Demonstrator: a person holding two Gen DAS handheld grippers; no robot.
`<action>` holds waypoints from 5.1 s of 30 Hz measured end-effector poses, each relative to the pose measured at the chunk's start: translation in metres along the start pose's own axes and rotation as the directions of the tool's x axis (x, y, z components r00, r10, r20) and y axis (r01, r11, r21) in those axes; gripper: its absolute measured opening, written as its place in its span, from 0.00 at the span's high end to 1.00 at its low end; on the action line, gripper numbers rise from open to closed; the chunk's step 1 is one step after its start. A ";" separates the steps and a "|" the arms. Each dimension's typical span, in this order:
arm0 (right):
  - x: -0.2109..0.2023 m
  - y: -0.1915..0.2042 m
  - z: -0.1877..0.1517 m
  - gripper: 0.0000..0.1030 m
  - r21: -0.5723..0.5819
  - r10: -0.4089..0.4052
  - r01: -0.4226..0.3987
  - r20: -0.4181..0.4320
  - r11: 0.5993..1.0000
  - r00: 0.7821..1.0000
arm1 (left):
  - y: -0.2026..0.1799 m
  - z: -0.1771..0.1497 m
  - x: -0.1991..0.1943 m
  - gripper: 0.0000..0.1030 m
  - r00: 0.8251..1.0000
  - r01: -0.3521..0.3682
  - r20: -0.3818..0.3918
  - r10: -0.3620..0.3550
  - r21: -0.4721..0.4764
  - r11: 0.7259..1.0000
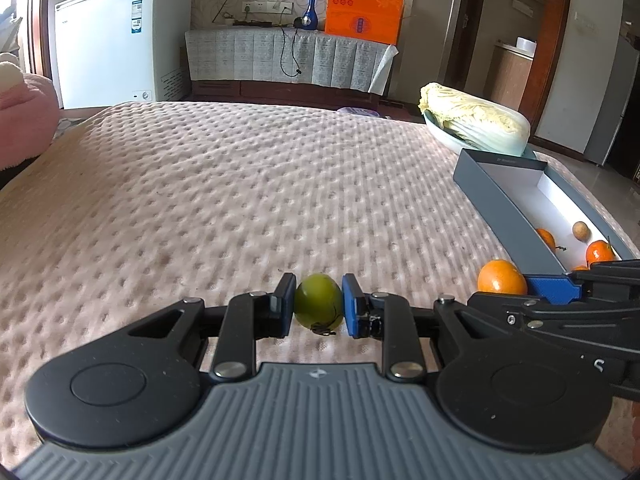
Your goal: Organize fruits
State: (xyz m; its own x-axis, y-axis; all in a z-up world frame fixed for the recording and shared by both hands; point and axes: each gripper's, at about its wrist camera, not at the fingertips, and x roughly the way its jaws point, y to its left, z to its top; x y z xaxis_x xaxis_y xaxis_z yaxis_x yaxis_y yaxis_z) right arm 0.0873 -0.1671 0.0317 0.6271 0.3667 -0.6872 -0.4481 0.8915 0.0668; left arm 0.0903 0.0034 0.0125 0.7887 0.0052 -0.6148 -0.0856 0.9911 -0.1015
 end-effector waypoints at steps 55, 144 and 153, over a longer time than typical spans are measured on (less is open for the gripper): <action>-0.032 -0.024 0.006 0.66 0.075 -0.032 0.019 0.176 0.997 0.984 | -0.028 0.009 -0.008 0.72 0.998 0.061 0.027 -0.061 0.008 0.998; -0.138 -0.046 -0.110 0.20 0.202 -0.166 0.177 -0.068 0.963 0.984 | -0.112 -0.070 -0.173 0.00 0.992 0.023 0.120 -0.047 0.189 0.982; -0.137 -0.047 -0.112 0.20 0.196 -0.172 0.184 -0.076 0.963 0.982 | -0.114 -0.076 -0.161 0.00 0.997 -0.002 0.072 -0.013 0.205 0.979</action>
State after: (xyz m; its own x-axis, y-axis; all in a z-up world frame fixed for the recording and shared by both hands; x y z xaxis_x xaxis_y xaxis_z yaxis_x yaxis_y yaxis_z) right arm -0.0489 -0.2893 0.0415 0.6448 0.1868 -0.7412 -0.1916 0.9782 0.0799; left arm -0.0727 -0.1203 0.0637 0.8313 0.0017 -0.5559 0.0395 0.9973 0.0621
